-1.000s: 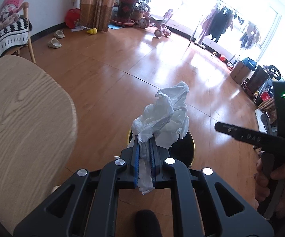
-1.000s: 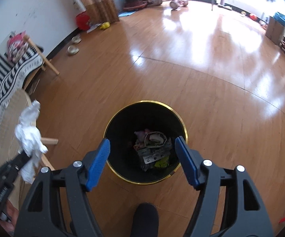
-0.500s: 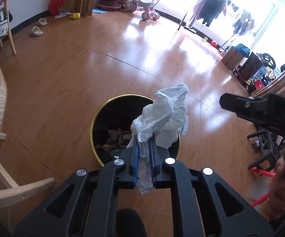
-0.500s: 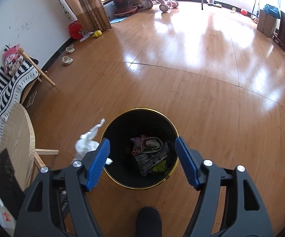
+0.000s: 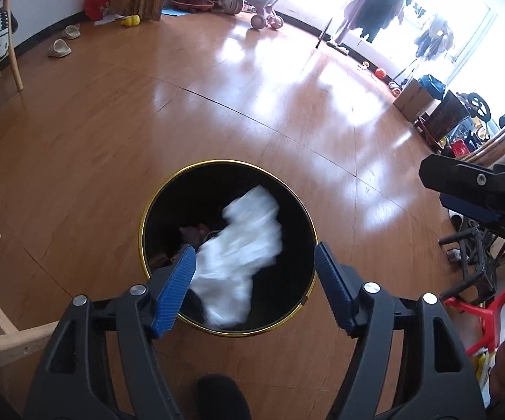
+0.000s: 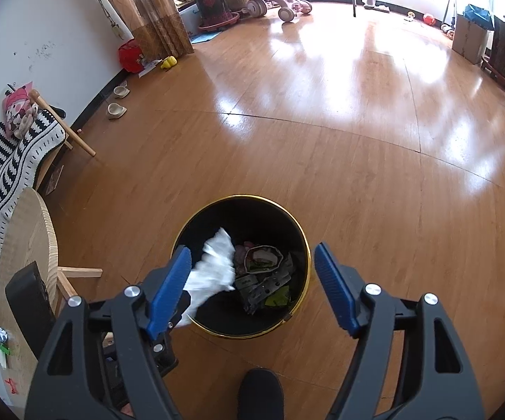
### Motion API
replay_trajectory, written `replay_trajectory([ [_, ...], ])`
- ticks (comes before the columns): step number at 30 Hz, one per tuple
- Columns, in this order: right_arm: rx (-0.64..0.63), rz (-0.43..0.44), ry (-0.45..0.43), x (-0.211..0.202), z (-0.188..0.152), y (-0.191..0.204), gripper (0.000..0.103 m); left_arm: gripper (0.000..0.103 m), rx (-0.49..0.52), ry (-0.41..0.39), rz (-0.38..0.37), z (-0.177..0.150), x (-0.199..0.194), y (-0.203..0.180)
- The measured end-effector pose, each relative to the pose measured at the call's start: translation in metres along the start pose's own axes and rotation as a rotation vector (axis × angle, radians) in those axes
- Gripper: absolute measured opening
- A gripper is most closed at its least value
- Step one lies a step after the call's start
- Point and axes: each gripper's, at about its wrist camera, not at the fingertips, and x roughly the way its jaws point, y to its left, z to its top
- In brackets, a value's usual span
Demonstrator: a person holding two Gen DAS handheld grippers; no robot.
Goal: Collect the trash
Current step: 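Open the left tool to drop the white tissue into the bin, then return to the table and grasp the red plastic piece with the left tool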
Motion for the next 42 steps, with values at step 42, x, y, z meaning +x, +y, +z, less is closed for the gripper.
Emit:
replay_trajectory([
  [42, -0.927, 0.624, 0.191, -0.048, -0.262, 0.565, 0.077, 0.092, -0.635, -0.338, 0.764, -0.266, -0.481, 0.353],
])
